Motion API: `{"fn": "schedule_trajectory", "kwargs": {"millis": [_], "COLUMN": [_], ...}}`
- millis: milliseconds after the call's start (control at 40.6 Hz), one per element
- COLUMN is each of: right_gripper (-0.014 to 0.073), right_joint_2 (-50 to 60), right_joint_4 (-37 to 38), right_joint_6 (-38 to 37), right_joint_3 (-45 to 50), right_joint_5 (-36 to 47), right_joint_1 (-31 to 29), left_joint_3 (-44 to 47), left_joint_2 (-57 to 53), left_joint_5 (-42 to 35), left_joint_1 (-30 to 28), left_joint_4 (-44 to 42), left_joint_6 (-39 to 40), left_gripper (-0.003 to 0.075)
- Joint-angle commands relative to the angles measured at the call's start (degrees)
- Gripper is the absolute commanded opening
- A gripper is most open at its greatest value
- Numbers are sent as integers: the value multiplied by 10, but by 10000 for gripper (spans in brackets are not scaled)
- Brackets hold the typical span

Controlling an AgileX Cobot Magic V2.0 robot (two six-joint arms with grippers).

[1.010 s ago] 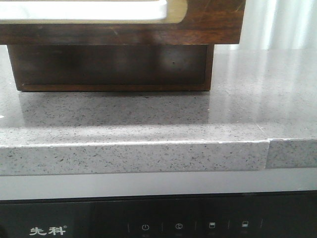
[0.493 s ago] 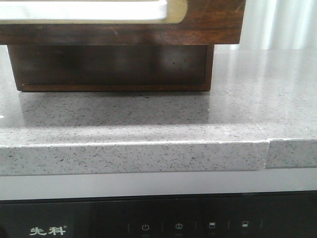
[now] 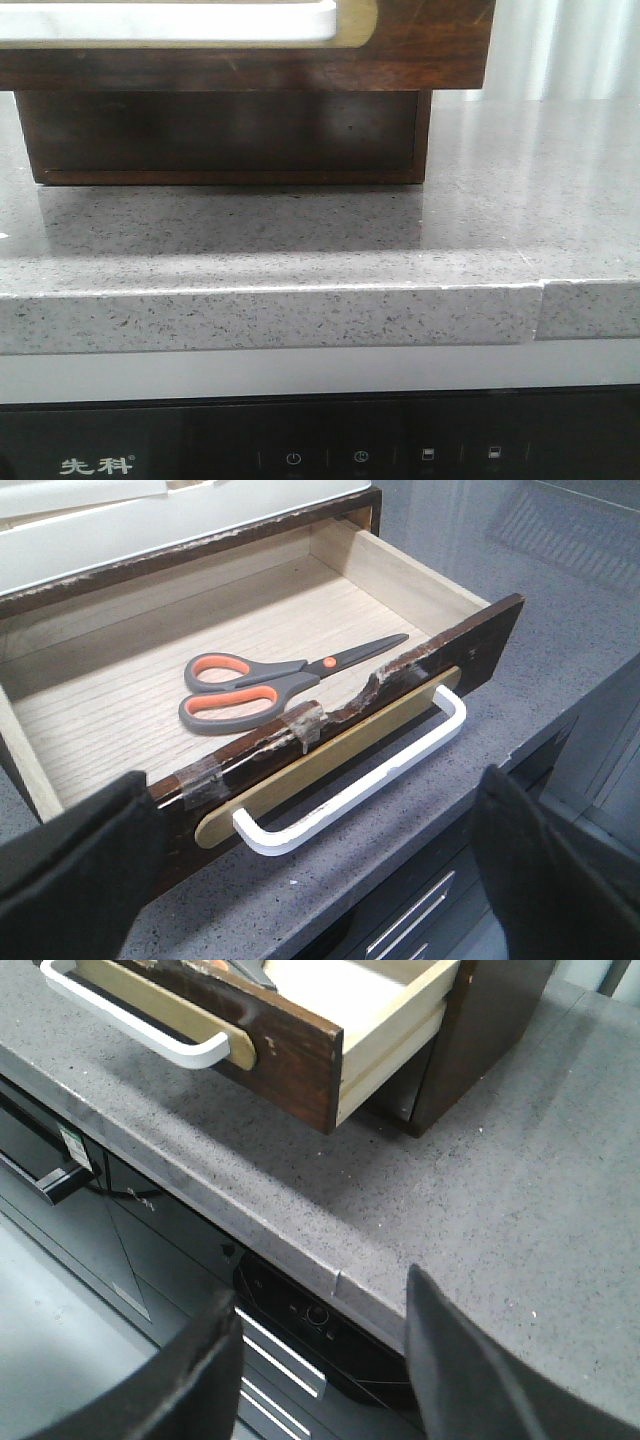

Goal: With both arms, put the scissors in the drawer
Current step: 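Withdraw the right gripper from the drawer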

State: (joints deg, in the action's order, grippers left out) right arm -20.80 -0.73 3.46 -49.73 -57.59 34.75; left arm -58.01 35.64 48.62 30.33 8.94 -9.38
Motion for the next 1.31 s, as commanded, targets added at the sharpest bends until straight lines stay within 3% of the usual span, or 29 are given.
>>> {"fn": "schedule_trajectory", "kwargs": {"millis": [0,123,197,369,443,567,1034,1281], "right_gripper": [402,400,345,45,-41,-69,-69,-69], "right_joint_2": [-2,-2,-2,-2,-2,-2,-2,-2], "right_joint_4": [7,7,7,7,7,7,7,7], "right_joint_6": [-1,-1,-1,-1,-1,-1,-1,-1], "right_joint_3": [-9,-9,-9,-9,-9,-9,-9,-9], "right_joint_5": [37,37,37,38,39,39,39,39], "right_joint_1": [-2,-2,-2,-2,-2,-2,-2,-2], "left_joint_3": [-20,-20,-20,-20,-20,-20,-2,142], "left_joint_2": [6,6,6,6,6,6,-6,-138], "left_joint_5": [-54,-54,-48,-43,-43,-43,-58,-155], "left_joint_1": [3,3,3,3,3,3,-9,-185], "left_joint_4": [11,11,11,11,11,11,12,-6], "left_joint_6": [1,1,1,1,1,1,1,1], "left_gripper": [596,594,552,244,121,-21,-20,-20]}}
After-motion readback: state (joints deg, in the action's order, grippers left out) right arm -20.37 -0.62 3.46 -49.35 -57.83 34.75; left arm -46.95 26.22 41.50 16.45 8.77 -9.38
